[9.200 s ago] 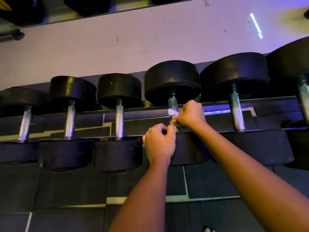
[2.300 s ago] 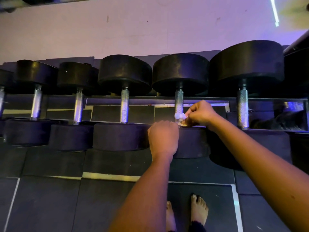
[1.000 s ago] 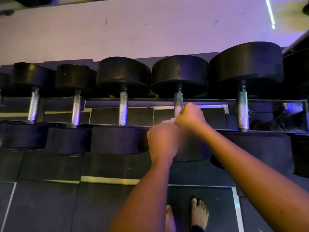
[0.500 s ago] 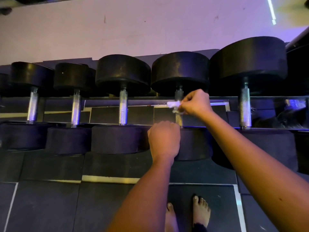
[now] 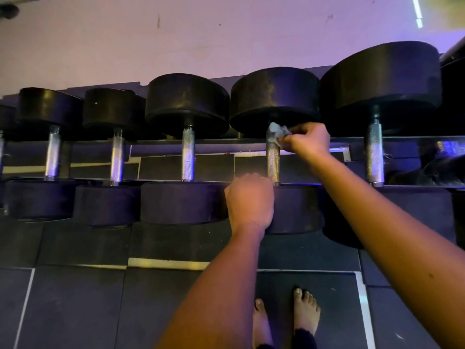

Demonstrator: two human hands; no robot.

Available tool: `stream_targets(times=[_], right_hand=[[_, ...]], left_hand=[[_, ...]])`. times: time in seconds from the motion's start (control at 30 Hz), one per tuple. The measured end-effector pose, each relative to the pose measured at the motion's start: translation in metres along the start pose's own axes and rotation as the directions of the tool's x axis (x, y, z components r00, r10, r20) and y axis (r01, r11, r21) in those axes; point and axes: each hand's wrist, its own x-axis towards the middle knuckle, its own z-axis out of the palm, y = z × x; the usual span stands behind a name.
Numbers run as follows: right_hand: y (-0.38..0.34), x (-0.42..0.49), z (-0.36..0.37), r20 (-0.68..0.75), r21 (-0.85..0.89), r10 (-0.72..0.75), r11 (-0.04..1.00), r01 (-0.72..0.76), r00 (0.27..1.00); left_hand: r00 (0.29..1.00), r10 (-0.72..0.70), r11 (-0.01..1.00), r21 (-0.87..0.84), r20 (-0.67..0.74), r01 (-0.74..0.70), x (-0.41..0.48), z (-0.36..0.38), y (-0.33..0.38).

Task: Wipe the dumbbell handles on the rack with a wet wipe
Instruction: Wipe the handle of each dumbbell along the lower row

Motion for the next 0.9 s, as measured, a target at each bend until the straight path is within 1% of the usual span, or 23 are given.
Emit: stream_targets(times=[0.1, 0.17, 0.23, 0.33, 0.37, 0.4, 0.43, 0.47, 0.53, 0.57, 0.6, 0.63, 0.77, 0.83, 0.9], right_hand=[[-0.001, 0.003, 0.005, 0.000, -0.097, -0.017, 0.995, 0.016, 1.000], [0.003, -0.008, 0.000, 0.038, -0.174, 0.006, 0.985, 0.001, 0.999], [0.012, -0.022, -0.009, 0.117, -0.274, 0.027, 0.962, 0.006, 0.993], [0.014, -0.039, -0.017, 0.312, -0.377, 0.035, 0.922, 0.090, 0.949], [0.010, -0.040, -0.018, 0.347, -0.390, 0.024, 0.913, 0.121, 0.937], [0.005, -0.037, -0.019, 0.345, -0.390, 0.002, 0.910, 0.141, 0.939], [0.001, -0.030, -0.019, 0.300, -0.377, -0.027, 0.915, 0.144, 0.954], [-0.003, -0.022, -0.018, 0.224, -0.347, -0.053, 0.929, 0.131, 0.973], [-0.011, -0.008, -0.014, 0.090, -0.217, -0.056, 0.973, 0.074, 0.994], [-0.014, -0.003, -0.011, 0.060, -0.134, -0.037, 0.990, 0.044, 0.998], [-0.014, 0.001, -0.008, 0.053, -0.077, -0.023, 0.997, 0.027, 0.998], [-0.014, 0.002, -0.005, 0.056, -0.062, -0.020, 0.998, 0.024, 0.998], [-0.005, -0.004, -0.005, 0.074, -0.166, 0.023, 0.986, -0.011, 0.997], [0.005, -0.011, -0.009, 0.131, -0.216, 0.077, 0.975, -0.048, 0.988], [0.013, -0.021, -0.013, 0.216, -0.306, 0.100, 0.952, -0.029, 0.971]], left_hand=[[1.000, -0.003, 1.000, 0.002, -0.005, 0.003, 0.000, 0.000, 0.000], [1.000, -0.003, 1.000, -0.001, -0.009, 0.003, 0.000, 0.000, 0.000], [1.000, -0.007, 1.000, -0.007, -0.007, 0.007, 0.000, 0.000, 0.000], [1.000, -0.014, 0.999, -0.029, -0.012, 0.014, 0.000, 0.001, 0.000], [1.000, -0.018, 0.999, -0.028, -0.012, 0.017, 0.000, 0.001, 0.000], [1.000, -0.018, 1.000, -0.023, -0.011, 0.018, 0.000, 0.002, 0.000], [1.000, -0.016, 1.000, -0.019, -0.012, 0.016, 0.001, 0.002, -0.001], [1.000, -0.013, 1.000, -0.015, -0.014, 0.013, 0.001, 0.002, -0.001], [1.000, -0.013, 1.000, -0.010, -0.015, 0.013, 0.001, 0.002, -0.001], [1.000, -0.013, 1.000, -0.009, -0.011, 0.013, 0.001, 0.002, 0.000], [1.000, -0.011, 1.000, -0.008, -0.008, 0.011, 0.001, 0.002, 0.000], [1.000, -0.009, 1.000, -0.006, -0.006, 0.009, 0.001, 0.003, -0.001], [1.000, -0.005, 1.000, -0.005, -0.014, 0.004, 0.001, 0.002, -0.002], [1.000, -0.005, 1.000, -0.003, -0.011, 0.005, 0.001, 0.002, -0.003], [1.000, -0.008, 1.000, -0.006, -0.006, 0.008, 0.001, 0.002, -0.002]])
